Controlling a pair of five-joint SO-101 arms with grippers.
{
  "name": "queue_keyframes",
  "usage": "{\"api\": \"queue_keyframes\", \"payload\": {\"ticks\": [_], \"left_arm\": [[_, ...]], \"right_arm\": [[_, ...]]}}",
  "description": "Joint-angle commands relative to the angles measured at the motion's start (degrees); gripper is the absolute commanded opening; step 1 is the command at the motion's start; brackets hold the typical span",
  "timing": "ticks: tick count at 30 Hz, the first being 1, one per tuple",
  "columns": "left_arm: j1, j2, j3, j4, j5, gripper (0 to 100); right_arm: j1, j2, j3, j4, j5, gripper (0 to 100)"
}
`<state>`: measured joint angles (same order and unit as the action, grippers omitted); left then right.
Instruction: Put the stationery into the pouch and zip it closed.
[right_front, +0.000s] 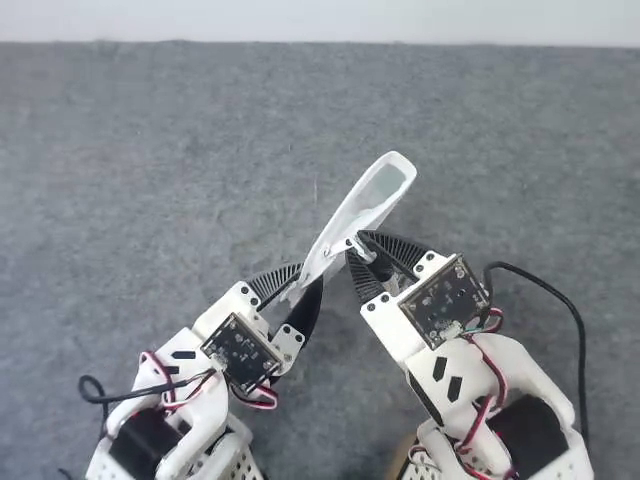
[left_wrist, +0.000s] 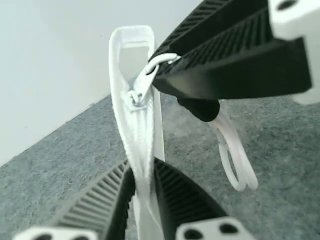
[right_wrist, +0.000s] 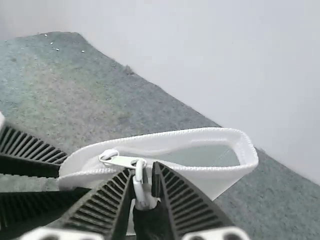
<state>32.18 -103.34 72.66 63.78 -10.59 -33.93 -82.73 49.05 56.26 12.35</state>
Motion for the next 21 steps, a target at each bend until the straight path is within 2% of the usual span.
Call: {"api": "queue_keyframes", "payload": {"ticks": [1,5,10,21], "left_arm": [[-0.3,-0.9,-0.4,-0.1,-0.5,1],[0.0,-1.0,-0.8,-0.9,-0.3,3],[-0.3,-1.0,-1.2,-2.9,2.8,15],[0.0,-1.0,-0.2,-10.4,4.0,15]], "right_arm": [[1.9,-0.8,-5.8,-0.3,-0.5,0.6],[-0.6,-0.2,-5.8,1.5,2.2,0.6],[-5.8,-0.2,-5.8,4.6,5.2,0.6],[-7.7,-0.1,-5.2,6.1,6.3,0.6]]}}
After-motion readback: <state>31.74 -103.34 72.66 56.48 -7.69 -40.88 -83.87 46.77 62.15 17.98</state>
